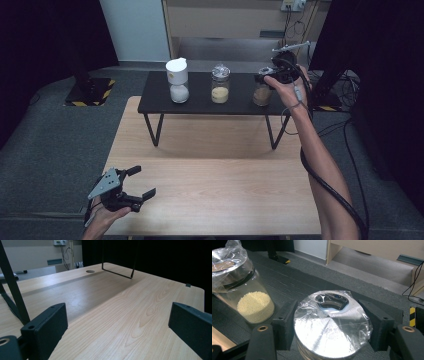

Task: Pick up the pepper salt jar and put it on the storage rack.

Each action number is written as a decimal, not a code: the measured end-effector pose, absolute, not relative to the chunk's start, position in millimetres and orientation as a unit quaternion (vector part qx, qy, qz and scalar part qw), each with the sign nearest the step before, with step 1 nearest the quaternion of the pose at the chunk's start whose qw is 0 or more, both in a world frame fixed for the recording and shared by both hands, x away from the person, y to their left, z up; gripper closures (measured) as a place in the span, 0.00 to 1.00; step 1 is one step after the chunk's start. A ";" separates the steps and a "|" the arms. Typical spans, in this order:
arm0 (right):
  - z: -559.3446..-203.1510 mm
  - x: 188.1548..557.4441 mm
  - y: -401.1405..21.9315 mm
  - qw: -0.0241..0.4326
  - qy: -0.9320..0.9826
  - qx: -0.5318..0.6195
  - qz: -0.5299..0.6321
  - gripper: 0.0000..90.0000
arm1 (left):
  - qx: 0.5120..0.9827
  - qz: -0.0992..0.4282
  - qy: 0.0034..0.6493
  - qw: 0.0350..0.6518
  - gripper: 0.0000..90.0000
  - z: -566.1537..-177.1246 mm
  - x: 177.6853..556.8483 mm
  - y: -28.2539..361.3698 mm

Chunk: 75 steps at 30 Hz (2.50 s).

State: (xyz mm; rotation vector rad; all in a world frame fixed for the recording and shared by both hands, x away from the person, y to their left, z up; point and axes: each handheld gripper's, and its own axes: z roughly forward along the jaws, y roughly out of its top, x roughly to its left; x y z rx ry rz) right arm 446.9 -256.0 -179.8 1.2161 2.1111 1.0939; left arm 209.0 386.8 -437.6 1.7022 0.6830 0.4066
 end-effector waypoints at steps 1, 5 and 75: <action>-180.2 446.5 -256.4 0.234 0.768 0.442 0.399 0.39 | 0.731 0.175 0.294 0.590 0.01 -437.7 209.0 386.8; -183.0 446.3 -259.9 0.229 0.767 0.440 0.408 0.33 | 0.732 0.176 0.294 0.590 0.01 -437.3 208.6 386.4; -191.7 326.8 -300.1 0.267 0.748 0.267 0.545 0.06 | 0.733 0.180 0.293 0.587 0.01 -435.3 206.6 385.1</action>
